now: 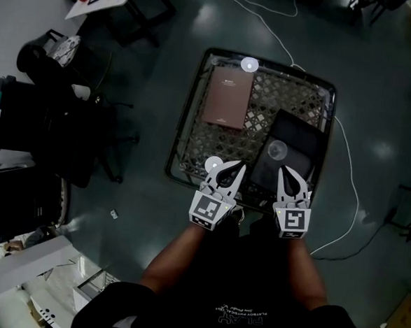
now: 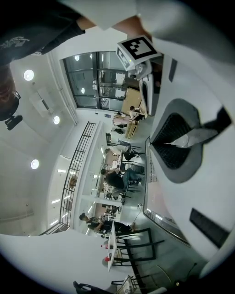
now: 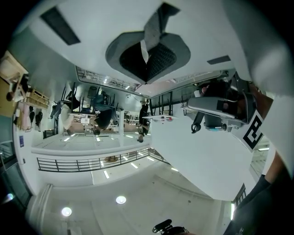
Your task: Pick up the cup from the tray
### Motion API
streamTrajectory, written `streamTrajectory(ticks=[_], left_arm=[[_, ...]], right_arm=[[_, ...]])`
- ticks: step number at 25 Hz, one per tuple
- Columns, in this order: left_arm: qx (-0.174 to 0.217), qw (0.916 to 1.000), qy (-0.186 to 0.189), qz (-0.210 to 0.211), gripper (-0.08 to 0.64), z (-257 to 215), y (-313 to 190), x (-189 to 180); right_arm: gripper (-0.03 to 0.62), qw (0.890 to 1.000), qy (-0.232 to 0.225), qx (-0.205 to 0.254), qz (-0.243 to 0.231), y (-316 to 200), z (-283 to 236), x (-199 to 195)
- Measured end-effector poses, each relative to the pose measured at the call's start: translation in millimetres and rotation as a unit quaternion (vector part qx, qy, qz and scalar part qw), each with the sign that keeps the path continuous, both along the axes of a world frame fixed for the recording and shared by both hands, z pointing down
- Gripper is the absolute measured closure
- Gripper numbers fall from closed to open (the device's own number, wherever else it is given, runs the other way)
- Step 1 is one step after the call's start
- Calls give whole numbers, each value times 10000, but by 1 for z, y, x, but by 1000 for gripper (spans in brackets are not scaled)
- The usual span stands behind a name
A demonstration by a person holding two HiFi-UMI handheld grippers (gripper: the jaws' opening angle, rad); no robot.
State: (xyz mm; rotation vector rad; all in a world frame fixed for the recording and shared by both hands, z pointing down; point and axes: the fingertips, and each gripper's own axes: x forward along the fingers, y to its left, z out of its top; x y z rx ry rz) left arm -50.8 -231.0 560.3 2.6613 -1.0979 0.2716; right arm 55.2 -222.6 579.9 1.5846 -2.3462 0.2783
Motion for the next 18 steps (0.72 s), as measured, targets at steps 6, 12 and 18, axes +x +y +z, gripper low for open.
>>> streamTrajectory(ticks=[6, 12, 18], left_arm=[[-113, 9999, -64, 46, 549, 12, 3, 12], [-260, 9996, -104, 15, 549, 26, 4, 19], [-333, 9993, -175, -51, 549, 36, 4, 21]], right_arm=[[581, 9997, -31, -226, 20, 2, 29, 9], [573, 9986, -194, -461, -165, 3, 46, 11], [457, 9967, -165, -748, -270, -2, 69, 12]])
